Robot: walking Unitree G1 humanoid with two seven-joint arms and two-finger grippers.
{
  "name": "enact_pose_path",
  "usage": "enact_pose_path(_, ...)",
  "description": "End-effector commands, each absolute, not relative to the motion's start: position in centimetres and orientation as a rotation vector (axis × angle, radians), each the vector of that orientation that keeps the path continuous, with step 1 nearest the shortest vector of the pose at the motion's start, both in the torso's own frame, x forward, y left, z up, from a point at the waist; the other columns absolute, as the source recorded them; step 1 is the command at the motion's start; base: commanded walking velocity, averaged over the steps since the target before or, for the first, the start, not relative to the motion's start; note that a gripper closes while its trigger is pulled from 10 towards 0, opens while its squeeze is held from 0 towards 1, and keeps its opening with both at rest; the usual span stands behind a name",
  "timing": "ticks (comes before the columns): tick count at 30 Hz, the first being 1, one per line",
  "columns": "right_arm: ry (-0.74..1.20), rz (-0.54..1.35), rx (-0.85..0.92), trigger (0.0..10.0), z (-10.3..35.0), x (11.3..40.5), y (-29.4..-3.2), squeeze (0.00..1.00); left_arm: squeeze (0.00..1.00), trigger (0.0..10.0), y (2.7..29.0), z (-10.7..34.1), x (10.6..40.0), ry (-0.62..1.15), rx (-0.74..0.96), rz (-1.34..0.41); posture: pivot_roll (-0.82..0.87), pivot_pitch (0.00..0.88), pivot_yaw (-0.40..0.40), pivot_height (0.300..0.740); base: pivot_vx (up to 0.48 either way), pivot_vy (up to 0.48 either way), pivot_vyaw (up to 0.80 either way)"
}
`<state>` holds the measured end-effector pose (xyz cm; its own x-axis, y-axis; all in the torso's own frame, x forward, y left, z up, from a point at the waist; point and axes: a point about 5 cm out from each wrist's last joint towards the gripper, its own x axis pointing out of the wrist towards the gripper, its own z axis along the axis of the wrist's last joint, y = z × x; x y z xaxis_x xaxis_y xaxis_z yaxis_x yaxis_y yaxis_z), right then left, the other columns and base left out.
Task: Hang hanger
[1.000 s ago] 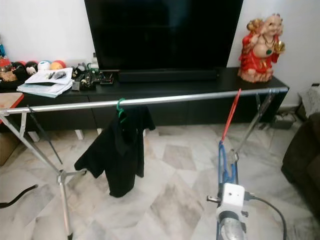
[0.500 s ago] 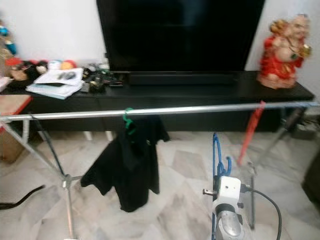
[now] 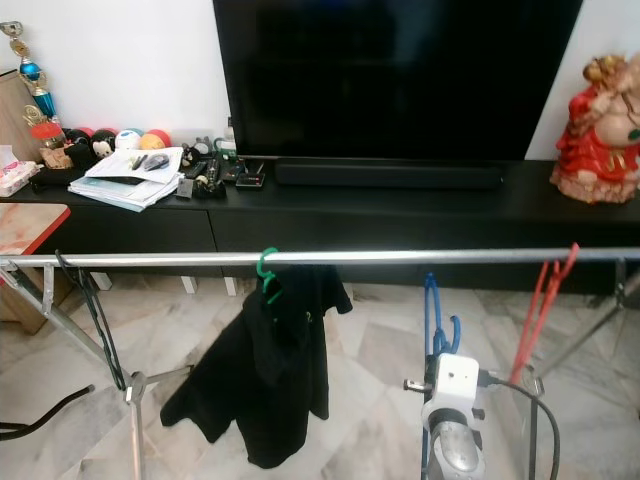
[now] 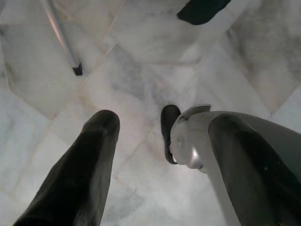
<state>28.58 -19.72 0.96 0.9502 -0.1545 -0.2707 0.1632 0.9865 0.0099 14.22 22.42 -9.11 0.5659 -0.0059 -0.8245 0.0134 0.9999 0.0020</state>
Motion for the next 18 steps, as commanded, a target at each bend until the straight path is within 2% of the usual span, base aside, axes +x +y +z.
enact_pose_path(1,0.271,-0.157,0.03,10.0,1.3,29.0,-19.5,0.0,0.0,10.0,22.5,-9.4,13.7,0.998,0.009,-0.008,0.07,0.0,0.007,0.74,0.277,0.0,0.0)
enact_pose_path(6,0.252,-0.169,0.025,10.0,1.7,29.4,-19.6,0.0,0.0,10.0,22.6,-9.5,13.2,1.014,0.017,-0.008,0.07,0.0,0.008,0.74,0.271,0.0,0.0)
enact_pose_path(18,0.163,-0.236,0.053,10.0,3.5,30.7,-19.8,0.0,0.0,10.0,23.2,-9.5,12.8,1.037,0.044,-0.003,0.08,0.0,0.014,0.74,0.0,0.0,0.0)
